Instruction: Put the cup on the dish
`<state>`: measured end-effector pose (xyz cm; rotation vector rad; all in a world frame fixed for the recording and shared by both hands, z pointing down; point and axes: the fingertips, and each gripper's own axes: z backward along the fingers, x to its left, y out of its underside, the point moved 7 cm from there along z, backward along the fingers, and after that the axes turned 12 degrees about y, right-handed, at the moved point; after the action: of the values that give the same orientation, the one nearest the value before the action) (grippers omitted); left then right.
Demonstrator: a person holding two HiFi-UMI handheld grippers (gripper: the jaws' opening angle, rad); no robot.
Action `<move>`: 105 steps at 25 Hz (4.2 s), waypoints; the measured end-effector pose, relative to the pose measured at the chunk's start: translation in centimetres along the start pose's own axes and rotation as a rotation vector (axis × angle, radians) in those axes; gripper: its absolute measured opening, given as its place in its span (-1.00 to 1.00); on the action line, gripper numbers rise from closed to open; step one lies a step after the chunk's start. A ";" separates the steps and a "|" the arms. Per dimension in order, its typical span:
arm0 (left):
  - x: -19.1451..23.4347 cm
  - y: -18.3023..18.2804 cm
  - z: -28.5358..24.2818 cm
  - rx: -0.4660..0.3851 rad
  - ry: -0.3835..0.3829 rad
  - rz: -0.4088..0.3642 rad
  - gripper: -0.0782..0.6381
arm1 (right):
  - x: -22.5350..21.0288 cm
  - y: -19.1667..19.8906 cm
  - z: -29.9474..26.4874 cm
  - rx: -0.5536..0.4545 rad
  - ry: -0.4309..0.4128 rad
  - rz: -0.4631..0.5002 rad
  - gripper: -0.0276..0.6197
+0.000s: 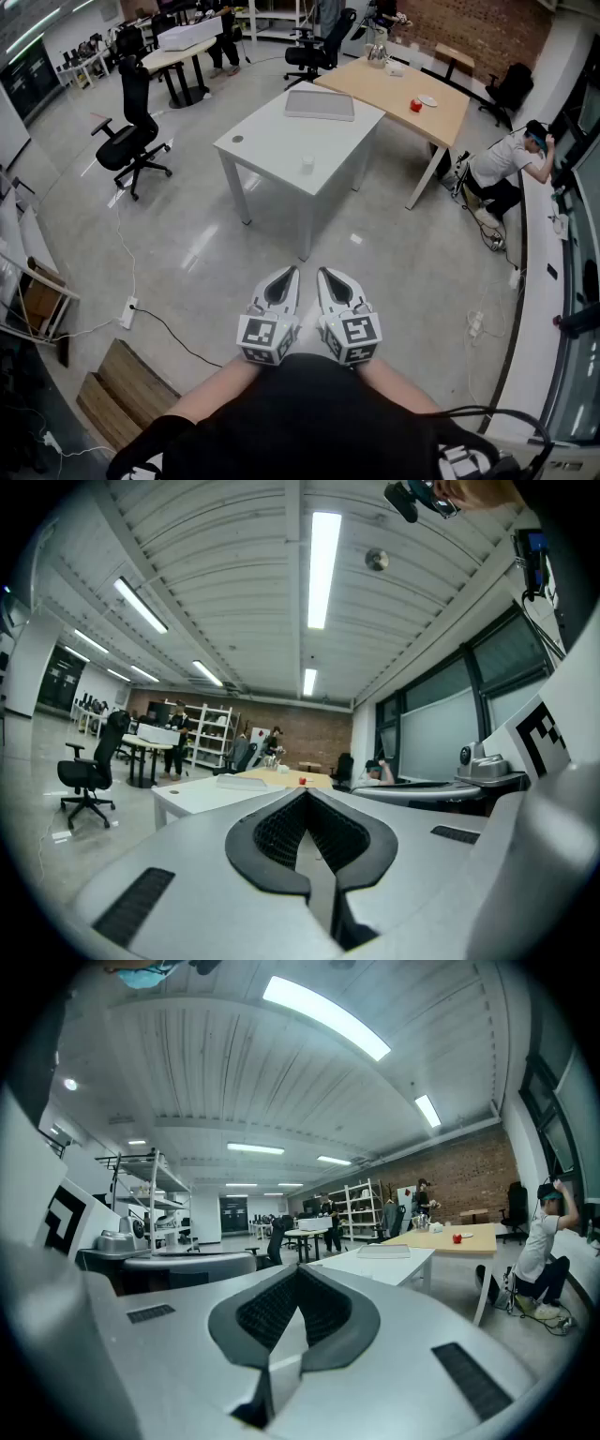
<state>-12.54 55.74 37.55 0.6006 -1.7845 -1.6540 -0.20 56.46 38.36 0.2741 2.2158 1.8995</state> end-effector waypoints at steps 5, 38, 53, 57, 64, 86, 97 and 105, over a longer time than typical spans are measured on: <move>0.3 1.3 0.2 0.012 -0.006 0.002 -0.79 | 0.1 0.2 -0.1 0.001 -0.003 0.005 -0.88; 5.9 2.4 6.6 0.004 0.032 0.053 -0.79 | 7.1 2.1 -1.3 0.034 0.065 -0.082 -0.87; 10.0 3.6 0.0 0.061 0.025 0.057 -0.79 | 3.2 3.3 -8.7 0.082 0.065 -0.132 -0.87; 11.4 3.5 -3.3 0.067 0.019 0.062 -0.79 | 1.0 2.6 -11.7 0.085 0.055 -0.130 -0.87; 14.3 3.3 -10.4 0.080 0.031 0.068 -0.79 | -4.0 1.5 -17.9 0.084 0.074 -0.145 -0.87; 15.8 1.6 -26.8 0.079 0.004 0.038 -0.79 | -17.0 -0.9 -27.7 0.092 -0.001 -0.142 -0.87; 15.3 2.0 -28.9 0.080 -0.030 0.040 -0.79 | -19.3 -0.6 -28.5 0.091 -0.024 -0.137 -0.87; 14.9 1.9 -28.5 0.074 -0.052 0.031 -0.79 | -19.5 -0.2 -27.8 0.094 -0.030 -0.139 -0.87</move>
<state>-2.66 25.43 42.02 0.5636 -1.8899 -1.6022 10.81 24.68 42.96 0.1576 2.2451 1.7118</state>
